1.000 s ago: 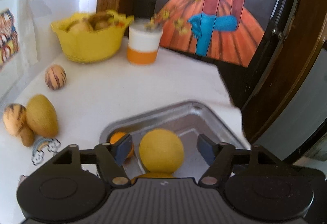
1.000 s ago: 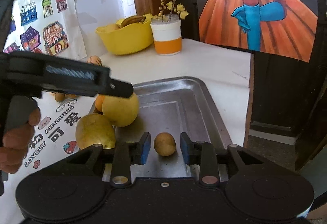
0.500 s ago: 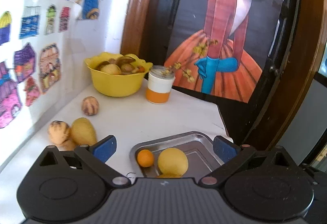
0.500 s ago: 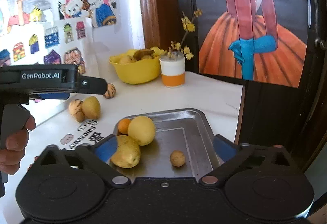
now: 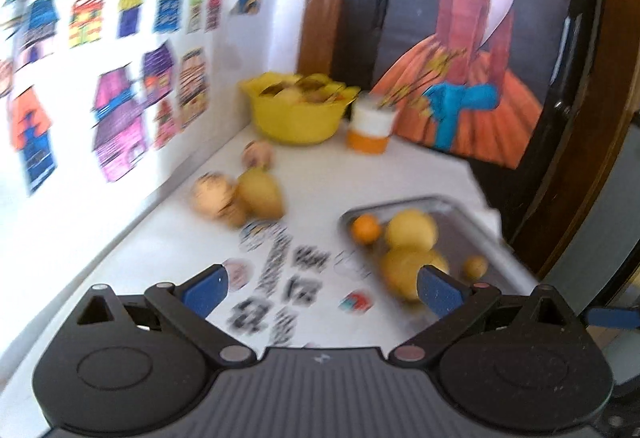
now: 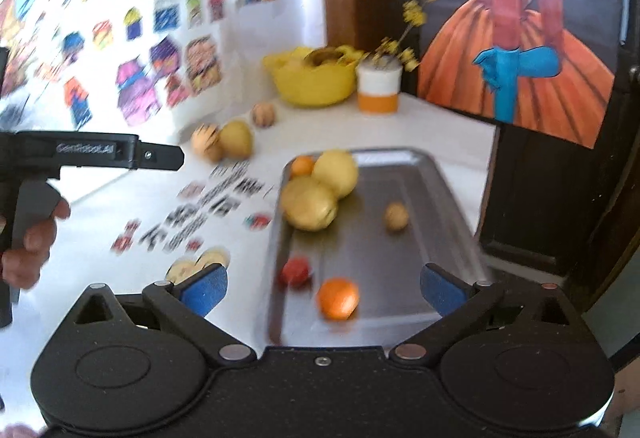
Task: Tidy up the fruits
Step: 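Lift both open tools away from the tray, then move the left tool to the striped pepino melon while the right tool approaches the yellow pear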
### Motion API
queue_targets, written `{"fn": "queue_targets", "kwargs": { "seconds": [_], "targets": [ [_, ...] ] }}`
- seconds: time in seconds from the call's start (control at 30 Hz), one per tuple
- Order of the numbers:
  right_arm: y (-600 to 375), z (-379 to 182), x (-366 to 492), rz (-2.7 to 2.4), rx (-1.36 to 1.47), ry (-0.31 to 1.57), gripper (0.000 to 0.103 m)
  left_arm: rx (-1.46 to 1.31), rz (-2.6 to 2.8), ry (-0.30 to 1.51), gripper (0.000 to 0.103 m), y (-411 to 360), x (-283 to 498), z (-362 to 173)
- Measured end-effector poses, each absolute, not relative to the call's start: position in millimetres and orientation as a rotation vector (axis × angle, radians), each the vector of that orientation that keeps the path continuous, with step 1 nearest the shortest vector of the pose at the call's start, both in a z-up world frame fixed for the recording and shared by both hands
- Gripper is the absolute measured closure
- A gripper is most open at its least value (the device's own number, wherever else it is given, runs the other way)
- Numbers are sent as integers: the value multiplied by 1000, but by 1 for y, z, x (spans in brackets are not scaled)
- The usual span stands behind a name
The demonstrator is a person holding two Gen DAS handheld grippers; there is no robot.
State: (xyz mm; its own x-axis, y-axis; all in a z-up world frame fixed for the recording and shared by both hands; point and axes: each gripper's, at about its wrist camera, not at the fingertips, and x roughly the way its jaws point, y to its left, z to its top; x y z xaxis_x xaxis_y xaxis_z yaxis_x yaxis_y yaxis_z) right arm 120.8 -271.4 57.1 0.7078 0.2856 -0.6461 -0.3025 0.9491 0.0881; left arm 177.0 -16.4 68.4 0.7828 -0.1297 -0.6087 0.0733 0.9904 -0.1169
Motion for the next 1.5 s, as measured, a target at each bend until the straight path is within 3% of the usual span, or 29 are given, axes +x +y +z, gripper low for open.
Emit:
{"fn": "queue_targets", "kwargs": {
  "seconds": [0.4,0.73,0.97,1.17,1.5],
  "targets": [
    [-223,53,94,414,-48,800,1,-109,8,744,0,54,134,48],
    [-186,172,162,584,-142,639,1,53,34,607,0,76,149,121],
    [-143,225,264,625,-144,688,1,103,22,538,0,73,183,139],
    [-126,200,330,652,-134,761,1,24,-22,600,0,76,222,110],
    [-120,102,409,668,-46,921,3,-43,-4,670,3,70,294,52]
  ]
}}
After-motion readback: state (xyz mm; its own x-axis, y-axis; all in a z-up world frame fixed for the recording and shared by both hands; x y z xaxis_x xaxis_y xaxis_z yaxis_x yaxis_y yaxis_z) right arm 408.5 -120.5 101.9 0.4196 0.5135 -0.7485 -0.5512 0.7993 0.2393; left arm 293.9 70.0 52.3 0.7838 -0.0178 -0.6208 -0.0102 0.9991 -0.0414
